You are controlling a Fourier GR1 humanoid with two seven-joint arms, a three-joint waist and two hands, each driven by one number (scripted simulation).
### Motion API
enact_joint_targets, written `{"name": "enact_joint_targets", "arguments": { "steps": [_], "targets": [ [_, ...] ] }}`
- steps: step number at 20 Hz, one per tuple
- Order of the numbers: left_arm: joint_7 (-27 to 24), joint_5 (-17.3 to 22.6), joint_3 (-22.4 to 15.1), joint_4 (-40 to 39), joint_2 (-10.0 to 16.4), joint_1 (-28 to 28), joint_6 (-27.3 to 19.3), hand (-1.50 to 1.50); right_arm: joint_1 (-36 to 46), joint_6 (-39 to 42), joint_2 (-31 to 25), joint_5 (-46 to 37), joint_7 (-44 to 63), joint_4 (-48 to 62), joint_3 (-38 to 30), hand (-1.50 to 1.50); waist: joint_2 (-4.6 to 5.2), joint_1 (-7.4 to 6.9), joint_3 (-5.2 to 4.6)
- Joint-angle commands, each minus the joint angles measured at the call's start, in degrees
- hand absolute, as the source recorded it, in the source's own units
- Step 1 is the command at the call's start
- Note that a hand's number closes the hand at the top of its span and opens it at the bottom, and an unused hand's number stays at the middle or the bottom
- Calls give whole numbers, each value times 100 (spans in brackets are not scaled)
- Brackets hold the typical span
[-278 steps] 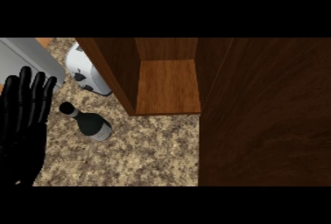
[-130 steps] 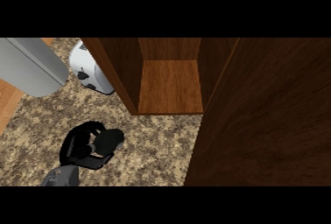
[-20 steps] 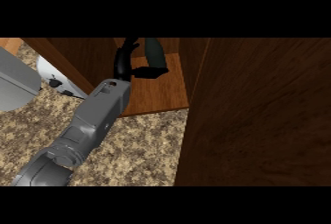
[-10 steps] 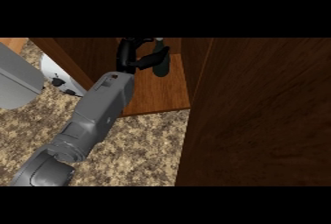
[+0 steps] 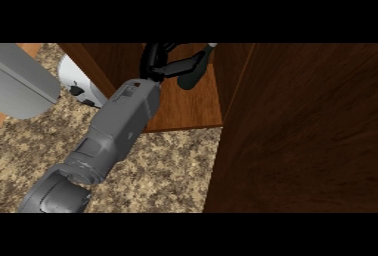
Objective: Pick up the wine, place it into the cabinet and close the cabinet
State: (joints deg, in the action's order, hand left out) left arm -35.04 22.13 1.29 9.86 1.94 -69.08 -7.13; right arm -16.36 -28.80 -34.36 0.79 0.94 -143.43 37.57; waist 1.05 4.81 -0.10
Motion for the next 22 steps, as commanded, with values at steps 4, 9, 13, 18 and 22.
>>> {"name": "enact_joint_targets", "arguments": {
  "steps": [4,9,13,18,22],
  "targets": [
    [100,44,18,149,-189,-50,226,-150,-650,-2,-359,95,403,-1222,-18,-150,-98,-177,8],
    [150,228,-57,349,-193,125,165,-150,-586,-187,-213,-55,544,-1284,152,-150,-140,-261,3],
    [308,352,-245,574,-194,424,643,-150,-596,-283,-340,-99,765,-1391,29,-150,-153,-287,-1],
    [348,716,-681,1158,-194,813,899,-150,-428,-189,-362,226,759,-1248,-227,-150,-168,-329,1],
    [323,1086,-1150,1651,-195,1518,1027,-150,-613,-268,-313,17,515,-1130,12,-150,-190,-264,2]
  ]
}}
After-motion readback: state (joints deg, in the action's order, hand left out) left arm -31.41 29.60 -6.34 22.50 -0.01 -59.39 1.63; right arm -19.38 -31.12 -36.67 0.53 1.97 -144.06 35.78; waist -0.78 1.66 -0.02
